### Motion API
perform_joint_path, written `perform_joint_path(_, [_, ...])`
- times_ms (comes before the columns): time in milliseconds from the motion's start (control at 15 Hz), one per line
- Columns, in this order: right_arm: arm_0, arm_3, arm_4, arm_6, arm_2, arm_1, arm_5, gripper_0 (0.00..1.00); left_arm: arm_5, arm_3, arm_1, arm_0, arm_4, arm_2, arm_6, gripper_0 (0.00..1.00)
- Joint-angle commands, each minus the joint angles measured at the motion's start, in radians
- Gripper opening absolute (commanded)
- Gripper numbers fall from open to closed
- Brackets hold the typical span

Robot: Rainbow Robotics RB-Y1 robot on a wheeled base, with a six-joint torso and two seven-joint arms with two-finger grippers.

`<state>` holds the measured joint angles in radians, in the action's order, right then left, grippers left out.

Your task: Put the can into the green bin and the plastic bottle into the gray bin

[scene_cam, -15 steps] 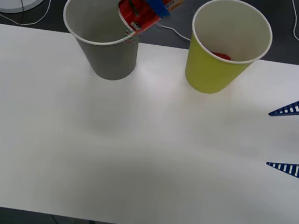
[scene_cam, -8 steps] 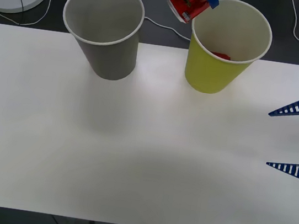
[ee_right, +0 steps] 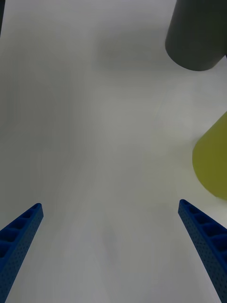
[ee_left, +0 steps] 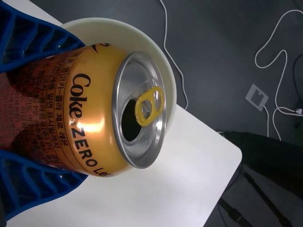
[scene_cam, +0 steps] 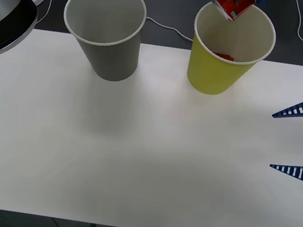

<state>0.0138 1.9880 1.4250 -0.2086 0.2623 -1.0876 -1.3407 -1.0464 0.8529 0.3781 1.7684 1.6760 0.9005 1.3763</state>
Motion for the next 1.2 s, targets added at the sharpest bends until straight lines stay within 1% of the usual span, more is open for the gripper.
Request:
perform_joint_path(67, [0.0, 0.0, 0.0, 0.0, 0.0, 0.0, 0.0, 1.0, 0.046, -0.04, -0.031, 0.0, 0.005, 0.0, -0.007, 0.04])
perform_joint_path(267, [0.0, 0.0, 0.0, 0.0, 0.0, 0.0, 0.0, 1.0, 0.051, -0.043, -0.036, 0.002, 0.005, -0.002, -0.011, 0.07])
perform_joint_path(333, [0.0, 0.0, 0.0, 0.0, 0.0, 0.0, 0.0, 1.0, 0.052, -0.041, -0.036, 0.002, 0.004, 0.0, -0.011, 0.1])
perform_joint_path(400, [0.0, 0.0, 0.0, 0.0, 0.0, 0.0, 0.0, 1.0, 0.054, -0.041, -0.038, 0.0, 0.001, -0.002, -0.011, 0.18])
perform_joint_path(467, [0.0, 0.0, 0.0, 0.0, 0.0, 0.0, 0.0, 1.0, 0.054, -0.04, -0.036, 0.0, -0.002, -0.002, -0.017, 0.37])
perform_joint_path(533, [0.0, 0.0, 0.0, 0.0, 0.0, 0.0, 0.0, 1.0, 0.055, -0.04, -0.036, 0.0, -0.002, 0.0, -0.025, 0.65])
perform_joint_path(600, [0.0, 0.0, 0.0, 0.0, 0.0, 0.0, 0.0, 1.0, 0.06, -0.04, -0.036, 0.0, -0.004, -0.002, -0.028, 1.0])
perform_joint_path(800, [0.0, 0.0, 0.0, 0.0, 0.0, 0.0, 0.0, 1.0, 0.059, -0.04, -0.036, 0.0, -0.009, 0.0, -0.031, 1.0])
perform_joint_path(1000, [0.0, 0.0, 0.0, 0.0, 0.0, 0.0, 0.0, 1.0, 0.012, -0.038, -0.028, 0.011, -0.012, -0.002, -0.04, 1.0])
perform_joint_path(1067, [0.0, 0.0, 0.0, 0.0, 0.0, 0.0, 0.0, 1.0, -0.007, -0.026, -0.015, 0.011, -0.016, -0.002, -0.045, 1.0])
perform_joint_path(1200, [0.0, 0.0, 0.0, 0.0, 0.0, 0.0, 0.0, 1.0, -0.053, 0.032, 0.044, 0.003, -0.038, -0.002, -0.057, 1.0])
